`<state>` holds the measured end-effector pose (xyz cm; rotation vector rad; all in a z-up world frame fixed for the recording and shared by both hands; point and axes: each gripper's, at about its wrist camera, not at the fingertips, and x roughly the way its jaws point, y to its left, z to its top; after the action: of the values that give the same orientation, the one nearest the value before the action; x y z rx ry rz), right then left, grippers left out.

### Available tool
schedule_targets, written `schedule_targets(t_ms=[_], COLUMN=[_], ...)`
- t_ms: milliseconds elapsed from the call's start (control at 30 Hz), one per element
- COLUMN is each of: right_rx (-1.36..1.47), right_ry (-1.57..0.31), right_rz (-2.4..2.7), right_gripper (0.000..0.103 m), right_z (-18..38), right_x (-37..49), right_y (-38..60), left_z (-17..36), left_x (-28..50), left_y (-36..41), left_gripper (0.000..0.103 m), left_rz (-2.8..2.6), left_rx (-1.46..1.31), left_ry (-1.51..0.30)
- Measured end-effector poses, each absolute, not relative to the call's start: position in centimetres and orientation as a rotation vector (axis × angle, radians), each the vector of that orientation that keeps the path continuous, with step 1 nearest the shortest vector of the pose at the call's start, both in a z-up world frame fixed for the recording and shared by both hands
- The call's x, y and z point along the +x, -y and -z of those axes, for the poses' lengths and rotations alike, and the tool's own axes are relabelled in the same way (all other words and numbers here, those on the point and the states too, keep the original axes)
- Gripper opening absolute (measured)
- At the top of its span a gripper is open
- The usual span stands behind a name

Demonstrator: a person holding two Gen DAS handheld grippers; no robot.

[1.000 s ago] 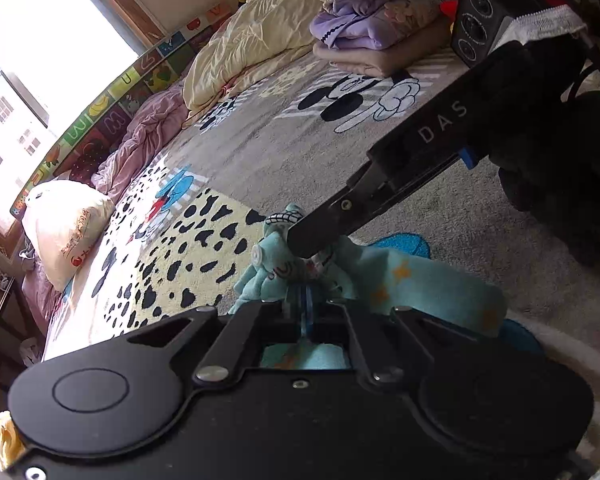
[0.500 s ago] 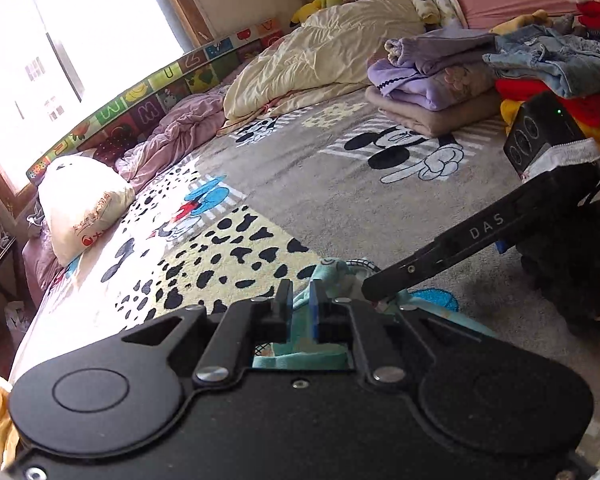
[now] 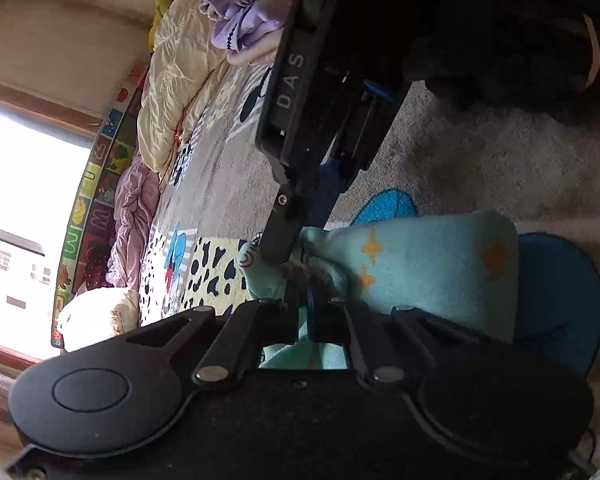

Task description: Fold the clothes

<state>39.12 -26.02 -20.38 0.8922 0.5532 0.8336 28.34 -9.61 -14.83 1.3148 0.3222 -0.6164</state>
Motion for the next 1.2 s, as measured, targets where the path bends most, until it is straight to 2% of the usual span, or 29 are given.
schedule_targets(t_ms=[100,167,267,400,500,567,700,767,800,833,1200], right_rx=[0.918,0.876,0.747,0.736,0.76,0.78,0.834,0.853,0.86,0.868,0.895], right_ry=[-0.505,-0.521,-0.55,-0.574,-0.579,-0.582,-0.593,-0.597,-0.599,-0.6,-0.63], right_rz=[-0.824,-0.822,-0.792,-0.778,-0.778,-0.786,-0.805,-0.813,-0.817,-0.818,-0.814], right_gripper=[0.025,0.032,0.032,0.03,0.029,0.028,0.028,0.028,0.028,0.028,0.027], right_z=[20.1,19.9,19.3,19.4,19.6,19.8,20.2,20.4,20.4,20.5,21.0], right_x=[39.1,39.5,39.2,39.2,39.3,39.4,39.6,39.7,39.8,39.8,40.1], right_y=[26.4,25.8,24.4,24.4,24.6,24.8,25.3,25.4,25.5,25.5,25.7], left_z=[14.8,15.1,15.7,12.6,10.3,8.8,8.3,8.8,9.2,9.6,8.7], left_x=[28.3,28.2,28.2,29.7,30.8,32.2,36.2,37.4,37.9,38.4,40.9], left_y=[10.4,10.8,11.1,8.4,6.4,4.8,2.1,2.0,2.1,2.2,-1.2], left_gripper=[0.001,0.001,0.0,0.0,0.009,0.01,0.011,0.021,0.032,0.038,0.037], left_rz=[0.654,0.67,0.671,0.649,0.626,0.594,0.631,0.709,0.726,0.743,0.79], left_rx=[1.464,1.544,1.613,1.279,1.027,0.842,0.536,0.448,0.42,0.391,-0.025], left_ry=[-0.364,-0.374,-0.373,-0.464,-0.522,-0.549,-0.617,-0.665,-0.685,-0.705,-0.774])
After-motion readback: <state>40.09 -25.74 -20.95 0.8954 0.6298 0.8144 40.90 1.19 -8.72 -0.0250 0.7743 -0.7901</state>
